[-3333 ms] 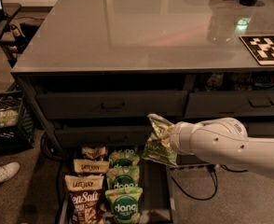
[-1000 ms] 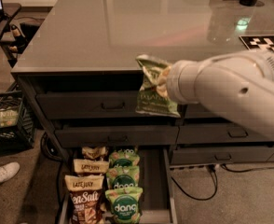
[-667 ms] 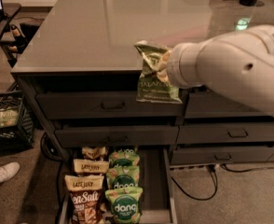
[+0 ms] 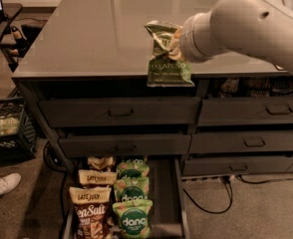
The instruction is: Pick green jalapeno chip bag from bottom drawer and place on counter
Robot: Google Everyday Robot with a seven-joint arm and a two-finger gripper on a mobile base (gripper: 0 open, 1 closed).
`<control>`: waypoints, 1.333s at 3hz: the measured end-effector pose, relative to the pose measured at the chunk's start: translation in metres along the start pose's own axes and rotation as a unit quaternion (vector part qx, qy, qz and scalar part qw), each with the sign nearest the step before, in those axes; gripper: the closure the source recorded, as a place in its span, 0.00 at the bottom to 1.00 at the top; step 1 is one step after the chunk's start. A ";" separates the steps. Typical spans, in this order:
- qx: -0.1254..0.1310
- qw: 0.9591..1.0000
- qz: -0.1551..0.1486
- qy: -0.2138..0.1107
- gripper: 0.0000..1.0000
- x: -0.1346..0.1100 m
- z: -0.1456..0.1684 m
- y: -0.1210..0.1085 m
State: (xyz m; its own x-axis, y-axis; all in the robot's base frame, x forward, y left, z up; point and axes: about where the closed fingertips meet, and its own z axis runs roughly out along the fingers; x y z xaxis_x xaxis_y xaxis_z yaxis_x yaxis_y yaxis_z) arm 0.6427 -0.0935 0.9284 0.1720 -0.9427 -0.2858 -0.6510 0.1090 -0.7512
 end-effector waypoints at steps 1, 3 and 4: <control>-0.003 1.000 -0.014 -0.002 1.00 -0.001 0.015 -0.038; -0.023 0.999 -0.034 -0.011 1.00 -0.013 0.055 -0.086; -0.044 0.998 -0.032 -0.016 1.00 -0.014 0.081 -0.087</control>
Offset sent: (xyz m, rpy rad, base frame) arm 0.1087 0.0178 0.0509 -0.0581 0.0070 0.0734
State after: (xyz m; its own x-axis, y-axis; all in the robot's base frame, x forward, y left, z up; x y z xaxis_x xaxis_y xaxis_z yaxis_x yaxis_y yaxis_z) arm 0.7569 -0.0648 0.9497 0.2385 -0.9362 -0.2582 -0.6997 0.0188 -0.7142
